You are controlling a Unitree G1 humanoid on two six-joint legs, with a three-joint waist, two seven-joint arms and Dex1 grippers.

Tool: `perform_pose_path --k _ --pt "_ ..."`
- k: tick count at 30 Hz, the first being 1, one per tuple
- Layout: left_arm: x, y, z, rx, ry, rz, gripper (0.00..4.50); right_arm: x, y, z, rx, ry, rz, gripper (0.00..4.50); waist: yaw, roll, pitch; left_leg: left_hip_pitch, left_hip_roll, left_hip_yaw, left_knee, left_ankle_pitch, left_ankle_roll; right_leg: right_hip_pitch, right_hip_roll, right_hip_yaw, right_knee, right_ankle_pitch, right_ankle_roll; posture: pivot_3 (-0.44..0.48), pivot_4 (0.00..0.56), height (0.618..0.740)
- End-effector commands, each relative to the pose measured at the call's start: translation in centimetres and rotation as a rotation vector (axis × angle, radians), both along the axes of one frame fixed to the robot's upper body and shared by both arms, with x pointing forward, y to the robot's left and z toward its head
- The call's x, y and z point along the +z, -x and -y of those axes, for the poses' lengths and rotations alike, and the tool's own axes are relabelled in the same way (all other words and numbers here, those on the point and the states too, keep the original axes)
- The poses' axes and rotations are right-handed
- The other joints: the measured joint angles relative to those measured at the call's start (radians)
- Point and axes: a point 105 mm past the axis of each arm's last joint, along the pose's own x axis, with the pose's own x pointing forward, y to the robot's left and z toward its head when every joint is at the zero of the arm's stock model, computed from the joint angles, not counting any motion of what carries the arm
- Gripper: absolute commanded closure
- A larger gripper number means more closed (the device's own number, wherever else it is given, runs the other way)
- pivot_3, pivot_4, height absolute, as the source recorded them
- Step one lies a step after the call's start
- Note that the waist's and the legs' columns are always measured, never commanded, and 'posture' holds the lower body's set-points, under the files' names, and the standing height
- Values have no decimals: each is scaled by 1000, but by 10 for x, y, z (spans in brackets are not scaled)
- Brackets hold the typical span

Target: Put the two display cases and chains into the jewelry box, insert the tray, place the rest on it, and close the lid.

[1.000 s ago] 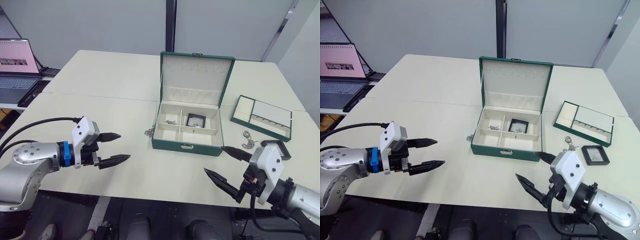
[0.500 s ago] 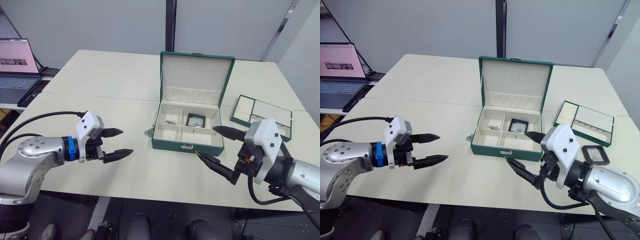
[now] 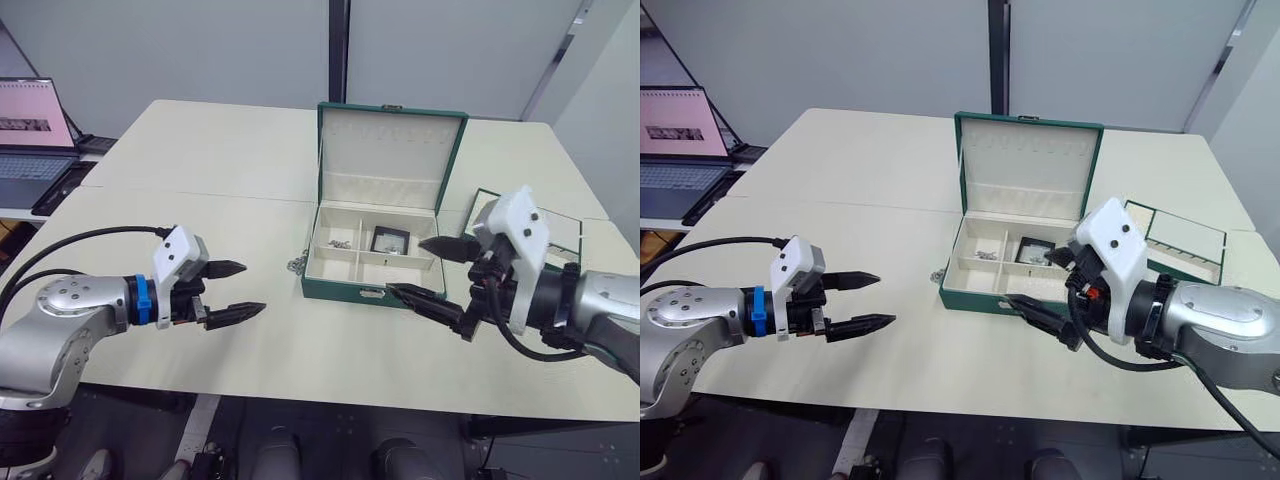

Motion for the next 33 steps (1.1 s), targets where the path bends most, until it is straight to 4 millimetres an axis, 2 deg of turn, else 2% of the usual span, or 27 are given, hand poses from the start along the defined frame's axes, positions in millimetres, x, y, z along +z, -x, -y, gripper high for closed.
perform_pose_path --k 1,9,17,27,33 --pt "6 2 0 -16 -16 32 26 4 -1 -5 26 -6 13 0 -1 0 0 0 0 0 0 0 0 0 0 0 0 0 0 0 150 740" --pt "3 3 -1 -11 -38 20 26 6 -12 -16 67 -5 37 0 -3 1 0 0 0 0 0 0 0 -1 0 0 1 0 0 0 150 740" --pt "2 -2 -5 42 -36 23 26 9 -19 -19 66 -7 57 0 -3 1 0 0 0 1 0 0 0 -4 0 0 1 0 0 0 150 740" --pt "-3 -30 -11 153 -14 62 26 7 -17 -13 52 12 54 0 -1 1 0 0 0 1 0 0 0 -5 0 0 1 0 0 0 150 740" --pt "-12 -49 5 143 -44 96 26 8 -19 -8 37 29 60 0 -2 1 0 -1 1 3 0 0 0 -4 0 1 1 0 0 0 150 740"
